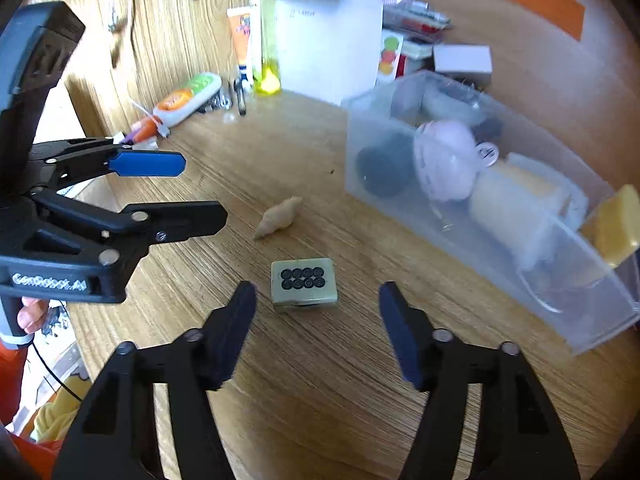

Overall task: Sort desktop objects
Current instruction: 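Grasp the seashell with the left gripper while the right gripper grasps the dotted block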

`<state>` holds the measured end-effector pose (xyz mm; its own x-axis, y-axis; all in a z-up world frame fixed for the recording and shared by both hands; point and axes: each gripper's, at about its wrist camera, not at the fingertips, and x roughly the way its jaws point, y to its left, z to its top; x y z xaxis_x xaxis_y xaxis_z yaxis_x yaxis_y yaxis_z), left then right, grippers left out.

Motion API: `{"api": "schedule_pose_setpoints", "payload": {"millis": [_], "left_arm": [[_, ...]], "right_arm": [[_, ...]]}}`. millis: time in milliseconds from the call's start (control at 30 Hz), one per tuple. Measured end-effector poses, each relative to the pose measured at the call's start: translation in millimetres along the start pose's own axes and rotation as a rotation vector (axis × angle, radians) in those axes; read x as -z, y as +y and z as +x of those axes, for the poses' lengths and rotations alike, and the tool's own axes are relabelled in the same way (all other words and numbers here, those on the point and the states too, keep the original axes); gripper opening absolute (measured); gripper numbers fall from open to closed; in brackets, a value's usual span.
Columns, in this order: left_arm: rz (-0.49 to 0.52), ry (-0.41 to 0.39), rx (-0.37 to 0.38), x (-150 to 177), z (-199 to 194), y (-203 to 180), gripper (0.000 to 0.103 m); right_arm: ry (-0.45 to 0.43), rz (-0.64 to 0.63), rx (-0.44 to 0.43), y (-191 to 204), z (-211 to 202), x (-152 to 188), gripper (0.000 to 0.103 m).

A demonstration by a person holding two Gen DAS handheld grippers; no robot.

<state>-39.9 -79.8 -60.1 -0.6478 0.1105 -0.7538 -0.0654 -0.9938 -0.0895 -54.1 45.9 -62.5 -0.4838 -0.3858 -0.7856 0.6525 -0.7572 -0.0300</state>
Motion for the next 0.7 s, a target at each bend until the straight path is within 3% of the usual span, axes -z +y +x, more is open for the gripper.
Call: {"api": "schedule_pose_setpoints", "payload": {"millis": [167,300,467,700], "left_arm": [[0.009,0.022,0.038,-2,9,-4,0.064],[0.034,0.039,0.049,-6,16,-12,0.06],[0.057,0.081,0.053,-13,30,-20,0.044],[0.079,0.079,0.038,-18,39,-29,0.039]], "right_arm": [[0.015,-0.001,-0.024,2,8,0,0.046],[0.008,-0.009,-0.035,3,8,-1,0.031],[0.004,-0.014,-0.022,-1,5,2,0.031],[-0.018,0.011,-0.01,-19,-8,4,0.031]]}}
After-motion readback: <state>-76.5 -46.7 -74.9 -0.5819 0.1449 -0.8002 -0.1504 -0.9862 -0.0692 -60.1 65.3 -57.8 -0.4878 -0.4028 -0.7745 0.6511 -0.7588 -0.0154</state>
